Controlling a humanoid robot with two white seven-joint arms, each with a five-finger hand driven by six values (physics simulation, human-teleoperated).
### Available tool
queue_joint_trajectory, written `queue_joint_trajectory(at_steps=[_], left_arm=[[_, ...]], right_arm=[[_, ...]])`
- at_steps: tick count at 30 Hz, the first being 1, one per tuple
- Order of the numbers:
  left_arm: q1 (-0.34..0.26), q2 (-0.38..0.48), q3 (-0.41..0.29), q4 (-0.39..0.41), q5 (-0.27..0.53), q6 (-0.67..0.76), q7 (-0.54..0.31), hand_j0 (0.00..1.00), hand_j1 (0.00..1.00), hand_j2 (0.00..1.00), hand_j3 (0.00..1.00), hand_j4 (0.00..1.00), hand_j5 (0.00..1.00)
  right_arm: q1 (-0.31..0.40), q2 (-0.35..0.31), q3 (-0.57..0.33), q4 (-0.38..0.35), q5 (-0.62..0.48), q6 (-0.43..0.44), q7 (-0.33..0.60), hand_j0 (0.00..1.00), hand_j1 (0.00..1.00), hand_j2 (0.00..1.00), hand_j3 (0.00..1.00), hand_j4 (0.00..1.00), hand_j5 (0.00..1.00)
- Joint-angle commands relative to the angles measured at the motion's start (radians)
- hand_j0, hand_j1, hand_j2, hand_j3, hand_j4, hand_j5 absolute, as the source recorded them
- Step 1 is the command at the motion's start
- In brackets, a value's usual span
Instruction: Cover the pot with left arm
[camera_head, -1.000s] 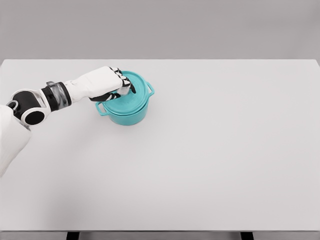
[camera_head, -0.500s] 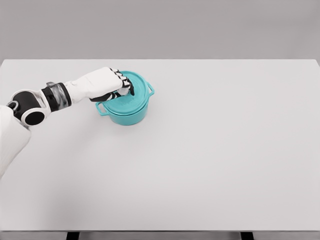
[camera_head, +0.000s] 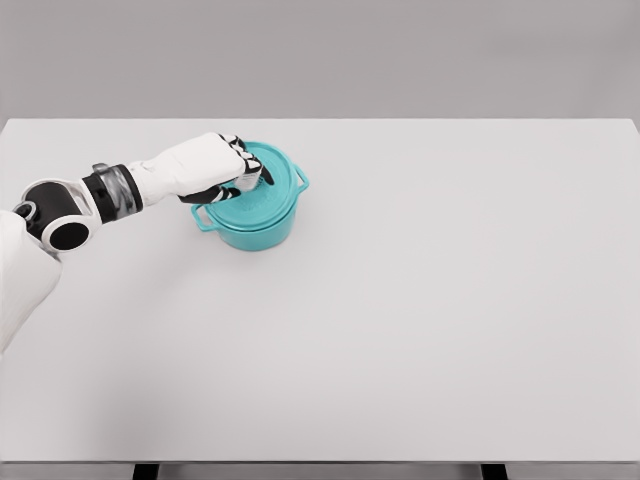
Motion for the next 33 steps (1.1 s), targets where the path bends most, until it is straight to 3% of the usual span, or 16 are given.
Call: queue_joint_trajectory(at_steps=[1,18,26,33], left_arm=[[0.0,0.001,-0.002,0.0,-0.016,-0.006,-0.013,0.72,0.72,0.72,0.72,0.72,0.72],[0.002,0.007,0.001,-0.009,-0.013,-0.006,-0.013,0.75,0.75,0.75,0.75,0.75,0.75],[0.002,0.009,0.004,-0.012,-0.008,-0.006,-0.013,0.82,0.82,0.82,0.82,0.82,0.82],[0.002,0.009,0.006,-0.01,-0.008,-0.006,-0.012,0.79,0.79,0.79,0.79,0.79,0.79]], right_arm=[[0.0,0.0,0.0,0.001,0.0,0.0,0.0,1.0,1.0,1.0,1.0,1.0,1.0],[0.0,0.0,0.0,0.0,0.0,0.0,0.0,1.0,1.0,1.0,1.0,1.0,1.0],[0.0,0.0,0.0,0.0,0.0,0.0,0.0,1.0,1.0,1.0,1.0,1.0,1.0],[0.0,0.0,0.0,0.0,0.0,0.0,0.0,1.0,1.0,1.0,1.0,1.0,1.0]])
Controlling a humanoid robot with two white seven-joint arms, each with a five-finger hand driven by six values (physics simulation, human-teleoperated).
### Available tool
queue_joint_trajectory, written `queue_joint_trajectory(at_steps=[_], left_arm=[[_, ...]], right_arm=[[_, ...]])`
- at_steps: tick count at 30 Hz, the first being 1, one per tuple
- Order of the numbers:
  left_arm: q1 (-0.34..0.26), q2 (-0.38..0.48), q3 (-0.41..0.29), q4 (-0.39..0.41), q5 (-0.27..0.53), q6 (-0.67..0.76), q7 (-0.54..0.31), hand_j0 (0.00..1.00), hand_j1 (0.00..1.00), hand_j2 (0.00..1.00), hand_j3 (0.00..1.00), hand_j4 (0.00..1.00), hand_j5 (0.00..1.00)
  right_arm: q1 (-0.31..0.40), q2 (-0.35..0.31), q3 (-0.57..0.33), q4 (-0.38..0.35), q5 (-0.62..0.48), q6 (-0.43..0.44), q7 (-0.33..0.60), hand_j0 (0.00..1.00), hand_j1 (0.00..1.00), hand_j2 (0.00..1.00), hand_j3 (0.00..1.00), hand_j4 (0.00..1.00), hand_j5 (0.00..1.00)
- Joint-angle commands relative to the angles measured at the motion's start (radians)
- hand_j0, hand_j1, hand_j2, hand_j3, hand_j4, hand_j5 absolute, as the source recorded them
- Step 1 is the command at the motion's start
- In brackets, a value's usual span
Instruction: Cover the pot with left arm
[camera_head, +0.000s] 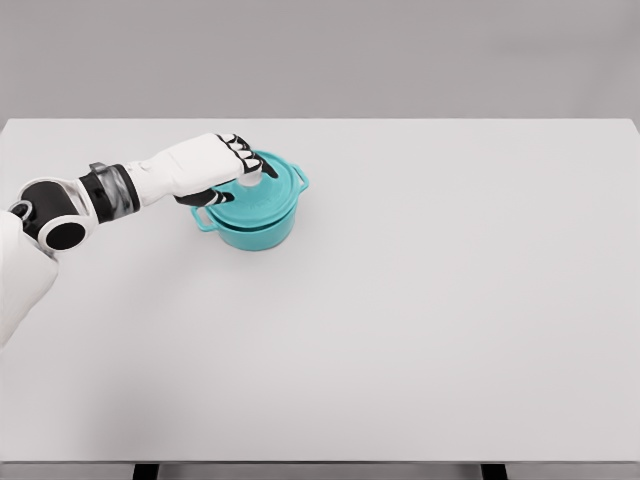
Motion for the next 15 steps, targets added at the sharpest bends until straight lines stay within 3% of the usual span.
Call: queue_joint_trajectory(at_steps=[1,9,15], left_arm=[[0.0,0.001,0.001,0.0,0.006,0.002,-0.001,0.79,0.79,0.79,0.79,0.79,0.79],[-0.003,0.007,0.004,-0.031,0.01,0.002,0.001,0.81,0.81,0.81,0.81,0.81,0.81],[-0.006,0.057,0.016,-0.068,0.045,0.002,0.001,0.81,0.81,0.81,0.81,0.81,0.81]], right_arm=[[0.0,0.0,0.0,0.0,0.0,0.0,0.0,1.0,1.0,1.0,1.0,1.0,1.0],[0.0,0.0,0.0,0.0,0.0,0.0,0.0,1.0,1.0,1.0,1.0,1.0,1.0],[0.0,0.0,0.0,0.0,0.0,0.0,0.0,1.0,1.0,1.0,1.0,1.0,1.0]])
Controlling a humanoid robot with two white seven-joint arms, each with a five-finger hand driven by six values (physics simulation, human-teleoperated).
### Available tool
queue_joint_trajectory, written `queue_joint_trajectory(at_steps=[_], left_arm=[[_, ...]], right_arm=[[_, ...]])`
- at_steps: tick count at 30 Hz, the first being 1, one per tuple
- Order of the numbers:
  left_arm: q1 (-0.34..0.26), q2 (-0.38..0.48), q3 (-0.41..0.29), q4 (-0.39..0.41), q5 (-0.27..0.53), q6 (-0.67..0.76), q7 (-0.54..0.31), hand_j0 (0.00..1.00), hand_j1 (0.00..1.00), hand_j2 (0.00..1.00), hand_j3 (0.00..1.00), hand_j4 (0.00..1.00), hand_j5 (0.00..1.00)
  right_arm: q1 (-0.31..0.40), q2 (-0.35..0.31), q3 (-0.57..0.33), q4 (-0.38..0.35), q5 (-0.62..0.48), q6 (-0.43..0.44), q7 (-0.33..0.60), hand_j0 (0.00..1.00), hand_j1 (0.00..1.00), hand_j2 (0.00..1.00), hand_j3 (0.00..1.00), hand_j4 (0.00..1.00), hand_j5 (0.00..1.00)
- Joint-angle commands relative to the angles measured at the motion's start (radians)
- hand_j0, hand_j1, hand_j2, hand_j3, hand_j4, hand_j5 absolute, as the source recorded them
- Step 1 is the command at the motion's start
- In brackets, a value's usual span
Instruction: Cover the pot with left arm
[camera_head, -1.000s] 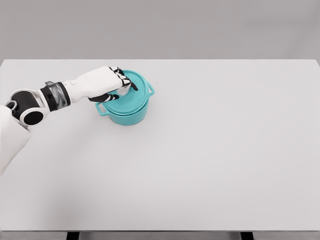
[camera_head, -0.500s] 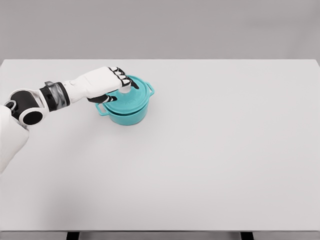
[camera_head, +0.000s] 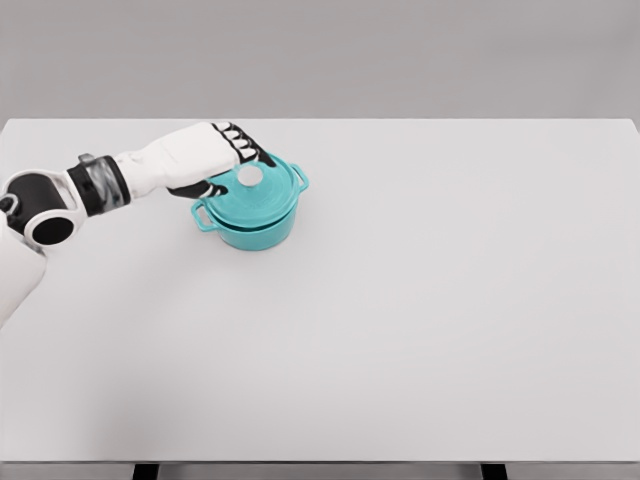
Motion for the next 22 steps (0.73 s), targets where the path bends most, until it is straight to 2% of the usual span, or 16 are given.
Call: queue_joint_trajectory(at_steps=[1,4,5,8,10,13,22], left_arm=[[0.0,0.027,0.006,-0.016,0.027,0.002,0.001,0.81,0.81,0.81,0.81,0.81,0.81],[0.0,0.08,0.021,-0.039,0.062,0.002,0.001,0.84,0.84,0.84,0.84,0.84,0.84],[0.006,0.132,0.033,-0.072,0.096,0.002,0.001,0.86,0.86,0.86,0.86,0.86,0.86],[0.014,0.283,0.041,-0.086,0.226,0.002,0.001,1.0,1.0,1.0,1.0,1.0,1.0],[0.029,0.356,0.066,-0.074,0.3,0.002,0.001,1.0,1.0,1.0,1.0,1.0,1.0],[0.097,0.376,0.101,-0.06,0.303,0.002,-0.005,1.0,1.0,1.0,1.0,1.0,1.0],[0.112,0.376,0.098,-0.037,0.294,0.002,-0.007,1.0,1.0,1.0,1.0,1.0,1.0]], right_arm=[[0.0,0.0,0.0,0.0,0.0,0.0,0.0,1.0,1.0,1.0,1.0,1.0,1.0],[0.0,0.0,0.0,0.0,0.0,0.0,0.0,1.0,1.0,1.0,1.0,1.0,1.0],[0.0,0.0,0.0,0.0,0.0,0.0,0.0,1.0,1.0,1.0,1.0,1.0,1.0],[0.0,0.0,0.0,0.0,0.0,0.0,0.0,1.0,1.0,1.0,1.0,1.0,1.0],[0.0,0.0,0.0,0.0,0.0,0.0,0.0,1.0,1.0,1.0,1.0,1.0,1.0],[0.0,0.0,0.0,0.0,0.0,0.0,0.0,1.0,1.0,1.0,1.0,1.0,1.0],[0.0,0.0,0.0,0.0,0.0,0.0,0.0,1.0,1.0,1.0,1.0,1.0,1.0]])
